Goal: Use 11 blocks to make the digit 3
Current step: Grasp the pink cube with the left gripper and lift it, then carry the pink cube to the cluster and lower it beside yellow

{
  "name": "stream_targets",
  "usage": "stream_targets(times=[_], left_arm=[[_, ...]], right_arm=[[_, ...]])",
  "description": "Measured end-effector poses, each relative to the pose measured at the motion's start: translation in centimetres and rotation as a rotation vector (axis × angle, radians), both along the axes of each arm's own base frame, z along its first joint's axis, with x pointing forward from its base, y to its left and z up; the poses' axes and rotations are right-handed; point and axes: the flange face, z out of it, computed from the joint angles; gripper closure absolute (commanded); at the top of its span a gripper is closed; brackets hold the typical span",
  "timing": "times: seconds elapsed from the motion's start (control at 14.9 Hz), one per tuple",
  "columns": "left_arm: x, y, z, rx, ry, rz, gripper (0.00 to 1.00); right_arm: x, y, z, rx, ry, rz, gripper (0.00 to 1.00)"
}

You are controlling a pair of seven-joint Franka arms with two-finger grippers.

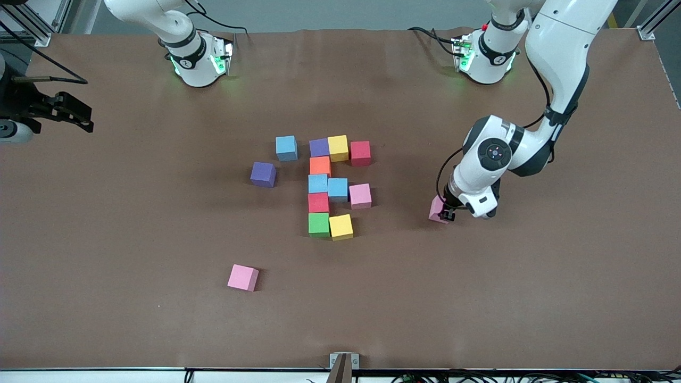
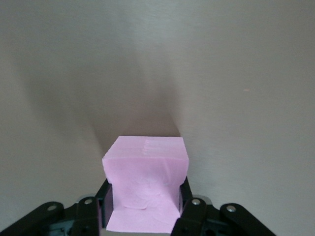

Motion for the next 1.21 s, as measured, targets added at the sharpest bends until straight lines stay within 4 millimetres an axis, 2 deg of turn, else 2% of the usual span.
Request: stream_targets(times=[0.2,0.47,0.74,1.01,1.21], left_arm=[[3.0,-1.8,1.0,-0.016,-0.006,0.063,0.81],[5.7,-7.1,0.3,-0.025,0.015,0.12,0.81],[6.2,-12.4,-0.1,-0.048,-0.001,0.154,0.81],[6.7,-15.2,-0.5,-0.075,-0.009,0.21,0.81],[6.9,-16.6,-0.5,-0.093,-0.013,0.258,0.81]], right_arm=[[0.0,-0.8,0.2,0.0,-0.004,-0.014,0.0],[0.1,-2.0,0.3,0.01,-0.008,-0.035,0.0],[0.0,-3.9,0.4,0.014,-0.01,-0.069,0.0],[0.0,-5.0,0.4,0.052,-0.008,-0.093,0.0],[0.1,-4.1,0.4,0.057,-0.014,-0.077,0.0]])
